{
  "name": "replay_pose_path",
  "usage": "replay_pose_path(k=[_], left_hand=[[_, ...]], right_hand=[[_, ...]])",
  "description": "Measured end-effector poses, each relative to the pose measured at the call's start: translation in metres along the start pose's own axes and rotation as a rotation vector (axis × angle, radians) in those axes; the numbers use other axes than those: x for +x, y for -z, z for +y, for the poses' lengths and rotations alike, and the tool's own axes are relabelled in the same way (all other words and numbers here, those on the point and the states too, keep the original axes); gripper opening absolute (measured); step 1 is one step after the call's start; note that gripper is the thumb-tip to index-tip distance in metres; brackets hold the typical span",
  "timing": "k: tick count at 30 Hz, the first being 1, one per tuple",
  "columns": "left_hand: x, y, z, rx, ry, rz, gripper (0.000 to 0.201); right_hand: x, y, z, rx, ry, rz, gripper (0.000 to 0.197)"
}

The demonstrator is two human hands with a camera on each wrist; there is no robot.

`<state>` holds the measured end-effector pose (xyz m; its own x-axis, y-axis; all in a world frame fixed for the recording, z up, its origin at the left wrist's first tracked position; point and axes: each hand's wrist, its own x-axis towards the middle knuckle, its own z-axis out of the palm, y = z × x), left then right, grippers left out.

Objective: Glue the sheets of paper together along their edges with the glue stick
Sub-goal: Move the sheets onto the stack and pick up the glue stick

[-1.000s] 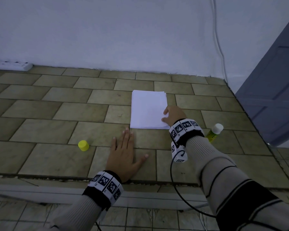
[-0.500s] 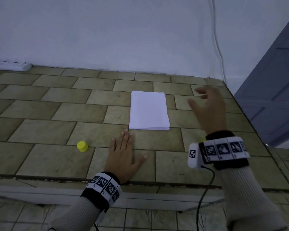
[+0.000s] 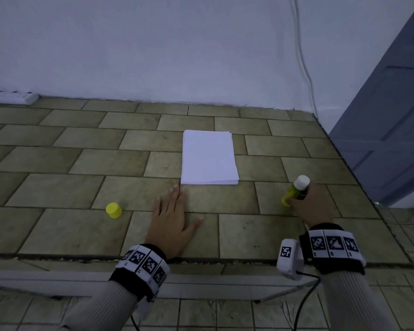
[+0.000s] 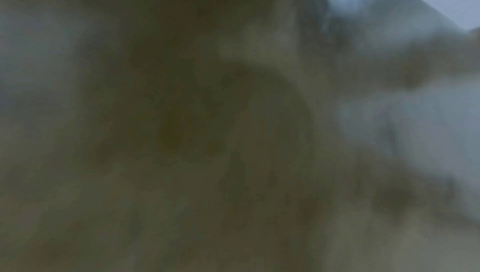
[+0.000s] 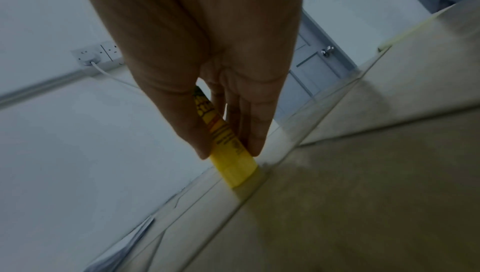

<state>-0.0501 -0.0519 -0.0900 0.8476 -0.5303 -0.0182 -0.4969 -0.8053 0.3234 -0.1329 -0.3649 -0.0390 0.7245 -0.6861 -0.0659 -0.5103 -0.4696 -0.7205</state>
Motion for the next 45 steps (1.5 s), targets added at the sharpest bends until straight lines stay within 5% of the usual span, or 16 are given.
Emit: replay_pose_path(k=[10, 17, 23, 28, 31, 38, 45], left_hand=[[0.021, 0.065, 0.017, -0.588, 0.007, -0.017, 0.054], [0.040, 0.084, 0.051, -1.052, -0.023, 0.033, 0.050], [0.041, 0.075, 0.049, -1.299, 0.103, 0.086, 0.015], [0.041, 0.073, 0.037, -1.417, 0.174, 0.191, 0.015], [0.041, 0.072, 0.033, -1.431, 0.185, 0.180, 0.019], [0.041, 0.070, 0.032, -1.443, 0.188, 0.197, 0.017], [0.041, 0.066, 0.034, -1.423, 0.190, 0.198, 0.010]], right_hand=[[-0.022, 0.002, -0.060, 0.055, 0.314, -0.080, 0.028], [-0.046, -0.041, -0.105, 0.202, 0.562, -0.299, 0.028], [-0.047, -0.061, -0.108, 0.280, 0.458, -0.347, 0.034], [-0.041, -0.057, -0.103, 0.489, 0.095, -0.710, 0.032], [-0.042, -0.056, -0.100, 0.545, 0.064, -0.816, 0.035], [-0.041, -0.063, -0.099, 0.733, 0.062, -0.754, 0.006], [-0.039, -0.071, -0.098, 0.411, 0.303, -0.456, 0.039]])
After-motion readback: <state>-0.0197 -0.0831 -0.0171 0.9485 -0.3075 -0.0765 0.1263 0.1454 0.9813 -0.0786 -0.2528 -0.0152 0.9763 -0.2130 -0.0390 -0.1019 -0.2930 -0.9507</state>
